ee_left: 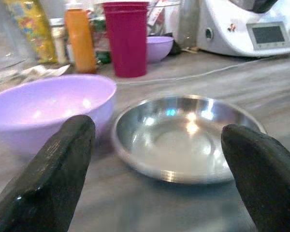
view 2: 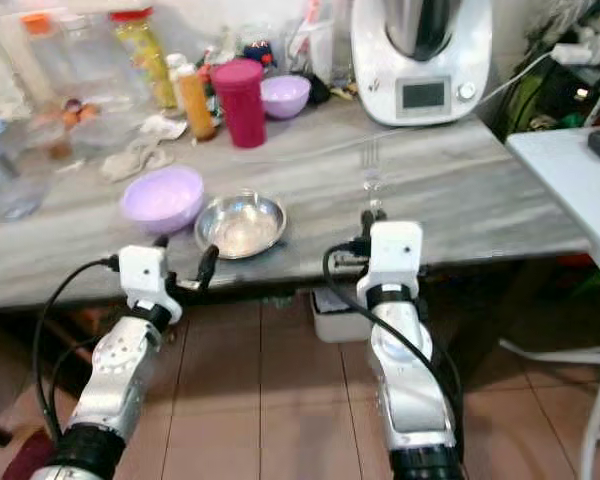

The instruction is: Setting the table

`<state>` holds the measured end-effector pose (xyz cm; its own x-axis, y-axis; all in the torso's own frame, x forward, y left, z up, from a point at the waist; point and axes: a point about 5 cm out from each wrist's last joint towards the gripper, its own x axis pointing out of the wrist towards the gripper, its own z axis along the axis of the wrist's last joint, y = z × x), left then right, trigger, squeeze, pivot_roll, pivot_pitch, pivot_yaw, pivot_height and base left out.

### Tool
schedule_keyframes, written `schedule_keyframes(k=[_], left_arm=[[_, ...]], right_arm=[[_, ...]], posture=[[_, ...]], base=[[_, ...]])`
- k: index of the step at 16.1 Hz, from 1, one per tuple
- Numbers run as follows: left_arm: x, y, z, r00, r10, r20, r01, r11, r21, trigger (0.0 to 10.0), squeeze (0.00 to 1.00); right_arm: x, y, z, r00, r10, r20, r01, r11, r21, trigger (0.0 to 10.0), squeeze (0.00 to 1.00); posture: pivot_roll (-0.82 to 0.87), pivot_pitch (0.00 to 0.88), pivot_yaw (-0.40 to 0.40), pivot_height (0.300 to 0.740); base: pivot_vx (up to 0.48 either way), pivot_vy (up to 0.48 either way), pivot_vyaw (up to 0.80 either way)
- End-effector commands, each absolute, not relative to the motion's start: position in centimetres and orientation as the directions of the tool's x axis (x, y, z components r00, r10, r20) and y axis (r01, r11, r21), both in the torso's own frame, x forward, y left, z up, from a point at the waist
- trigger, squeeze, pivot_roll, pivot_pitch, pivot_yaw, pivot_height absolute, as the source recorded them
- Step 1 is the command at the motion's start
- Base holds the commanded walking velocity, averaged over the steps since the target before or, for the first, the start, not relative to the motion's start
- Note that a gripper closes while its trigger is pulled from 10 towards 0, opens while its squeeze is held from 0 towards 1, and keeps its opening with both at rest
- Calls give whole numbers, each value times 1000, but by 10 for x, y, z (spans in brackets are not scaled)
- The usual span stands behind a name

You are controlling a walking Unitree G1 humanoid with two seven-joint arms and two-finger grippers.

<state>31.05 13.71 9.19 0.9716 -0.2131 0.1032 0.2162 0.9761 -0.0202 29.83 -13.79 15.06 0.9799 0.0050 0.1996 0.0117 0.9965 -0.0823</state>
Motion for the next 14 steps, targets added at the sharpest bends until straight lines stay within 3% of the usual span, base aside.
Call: schedule_keyframes(k=[1,6,12,14], left_arm=[[312,132,98,965,-230,123,233,973,-9,10000,0],[306,151,103,966,-205,158,202,979,32,10000,0],[279,149,101,879,-453,148,442,891,99,10000,0],[267,143,100,805,-580,123,569,814,117,10000,0]], right_arm=[[298,-145,154,978,-8,208,28,995,-94,10000,0],[296,-151,153,979,-17,203,37,995,-98,10000,0],[296,-157,149,986,-32,163,43,997,-65,10000,0],[297,-160,147,991,-39,125,42,999,-24,10000,0]], posture=[[-228,51,83,740],[-226,58,81,740],[-219,73,75,740],[-221,80,74,740]], base=[[330,0,0],[129,0,0],[0,0,0],[0,0,0]])
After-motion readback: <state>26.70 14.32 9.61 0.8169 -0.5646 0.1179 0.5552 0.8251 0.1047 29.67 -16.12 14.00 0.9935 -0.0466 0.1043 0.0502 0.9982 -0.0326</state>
